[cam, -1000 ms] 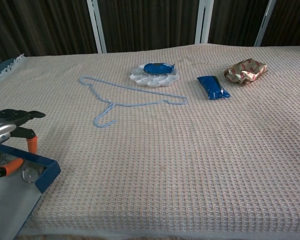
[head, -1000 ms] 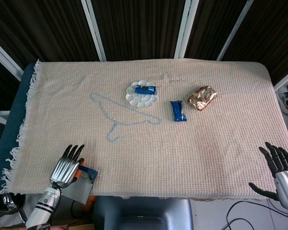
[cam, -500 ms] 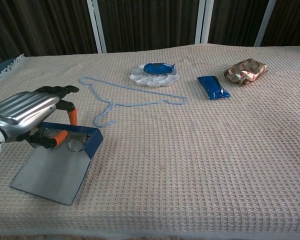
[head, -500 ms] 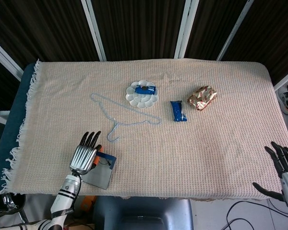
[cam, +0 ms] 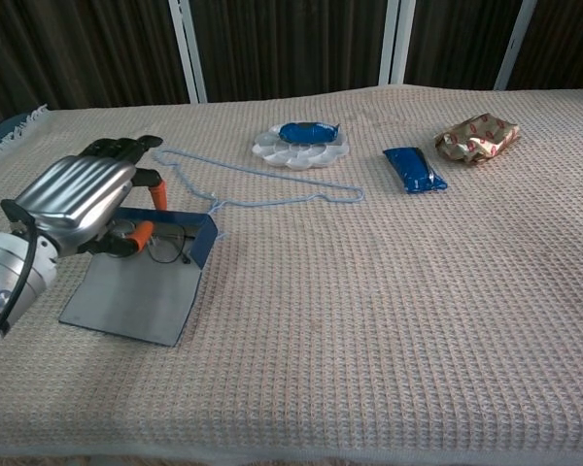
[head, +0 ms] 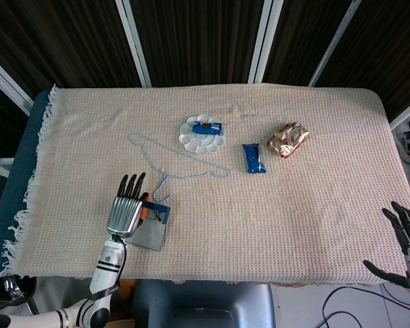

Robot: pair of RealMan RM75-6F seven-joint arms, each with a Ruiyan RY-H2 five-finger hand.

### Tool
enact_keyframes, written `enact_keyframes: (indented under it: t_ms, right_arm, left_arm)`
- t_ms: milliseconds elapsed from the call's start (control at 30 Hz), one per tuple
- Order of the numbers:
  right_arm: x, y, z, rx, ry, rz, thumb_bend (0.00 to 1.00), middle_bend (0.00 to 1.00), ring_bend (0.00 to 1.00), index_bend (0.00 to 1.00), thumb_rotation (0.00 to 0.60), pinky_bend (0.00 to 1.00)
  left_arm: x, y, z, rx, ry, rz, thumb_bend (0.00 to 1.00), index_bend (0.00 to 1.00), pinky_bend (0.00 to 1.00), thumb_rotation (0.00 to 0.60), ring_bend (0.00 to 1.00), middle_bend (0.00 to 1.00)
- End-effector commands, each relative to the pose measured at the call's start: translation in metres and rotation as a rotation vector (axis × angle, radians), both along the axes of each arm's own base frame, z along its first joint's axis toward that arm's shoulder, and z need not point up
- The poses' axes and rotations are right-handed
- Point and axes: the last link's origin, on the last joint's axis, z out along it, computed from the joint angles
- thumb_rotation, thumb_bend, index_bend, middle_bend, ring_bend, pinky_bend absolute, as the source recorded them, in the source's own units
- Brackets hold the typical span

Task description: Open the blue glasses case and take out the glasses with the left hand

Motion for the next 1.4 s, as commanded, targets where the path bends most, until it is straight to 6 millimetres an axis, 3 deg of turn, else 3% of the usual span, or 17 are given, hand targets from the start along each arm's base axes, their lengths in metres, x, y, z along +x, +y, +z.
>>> enact_keyframes:
  t_ms: [33, 700, 1033, 1233, 1400]
  right_arm:
    - [0.000, 0.000, 0.000, 0.000, -0.001, 0.000, 0.13, 0.00, 0.00, 0.00, 0.600, 0.00]
    - [0.000, 0.001, 0.002, -0.002, -0.006, 0.004, 0.13, 0.00, 0.00, 0.00, 0.600, 0.00]
    - [-0.001, 0.001, 0.004, -0.009, -0.008, 0.001, 0.13, 0.00, 0.00, 0.00, 0.600, 0.00]
    - [-0.002, -0.001, 0.003, -0.012, -0.004, -0.008, 0.13, 0.00, 0.00, 0.00, 0.600, 0.00]
    - [-0.001, -0.002, 0.001, -0.007, 0.001, -0.010, 0.13, 0.00, 0.00, 0.00, 0.600, 0.00]
  left_arm:
    - [0.008, 0.007, -0.004, 0.086, -0.016, -0.037, 0.45, 0.52, 0.00, 0.600, 0.00, 0.00]
    - [0.001, 0.024, -0.007, 0.145, 0.021, -0.020, 0.43, 0.51, 0.00, 0.600, 0.00, 0.00]
    - [0.006, 0.072, 0.016, 0.228, 0.003, 0.035, 0.43, 0.49, 0.00, 0.600, 0.00, 0.00]
    - [-0.014, 0.096, 0.027, 0.237, 0.053, 0.136, 0.43, 0.39, 0.00, 0.600, 0.00, 0.00]
    - [-0.031, 0.100, 0.024, 0.171, 0.070, 0.233, 0.42, 0.18, 0.00, 0.600, 0.00, 0.00]
